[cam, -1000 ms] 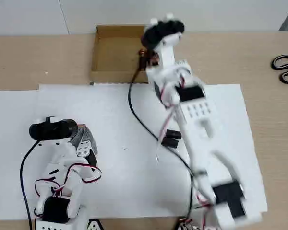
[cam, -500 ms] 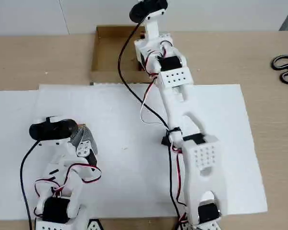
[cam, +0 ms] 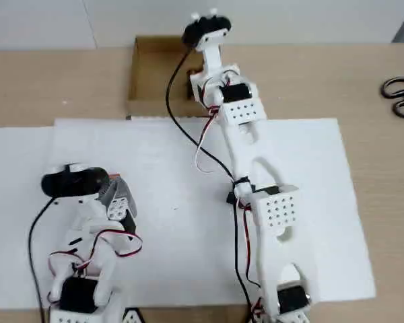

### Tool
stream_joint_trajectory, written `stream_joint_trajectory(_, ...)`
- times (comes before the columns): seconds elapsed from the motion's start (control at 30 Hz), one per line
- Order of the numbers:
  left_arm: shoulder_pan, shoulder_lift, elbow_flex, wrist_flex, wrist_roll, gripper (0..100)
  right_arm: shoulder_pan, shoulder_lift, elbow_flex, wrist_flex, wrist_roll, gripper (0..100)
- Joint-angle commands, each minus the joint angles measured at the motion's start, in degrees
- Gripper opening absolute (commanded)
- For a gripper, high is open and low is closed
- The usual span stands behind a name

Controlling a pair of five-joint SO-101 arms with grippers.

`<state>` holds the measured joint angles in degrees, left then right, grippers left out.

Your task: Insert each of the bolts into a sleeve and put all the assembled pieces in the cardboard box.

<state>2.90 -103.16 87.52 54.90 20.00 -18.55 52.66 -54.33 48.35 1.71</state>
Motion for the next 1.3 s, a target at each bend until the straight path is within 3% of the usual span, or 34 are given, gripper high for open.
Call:
stream_joint_trajectory(0.0,0.35,-0.62,-2.51,0.35,0.0,1,0.66,-1.27,-8.97,4.09,0.0,28.5)
stream_joint_trajectory(0.4,0.35,-0.62,-2.51,0.35,-0.09,1,0.4,-0.92,-35.6,47.96,-0.26,28.4)
stream_joint_trajectory(0.53,0.35,-0.62,-2.51,0.09,-0.09,1,1.1,-1.36,-33.85,51.47,-2.29,28.4)
stream_joint_trajectory(0.67,0.35,-0.62,-2.68,0.09,-0.09,1,0.75,-6.11,-24.53,51.91,-3.6,28.4)
stream_joint_trajectory(1.0,0.35,-0.62,-2.59,0.0,-0.18,1,-0.57,-33.54,20.48,51.12,-2.81,28.4)
stream_joint_trajectory(1.27,0.35,-0.62,-2.42,0.0,-0.09,1,-0.4,-45.58,39.38,51.21,21.19,28.4)
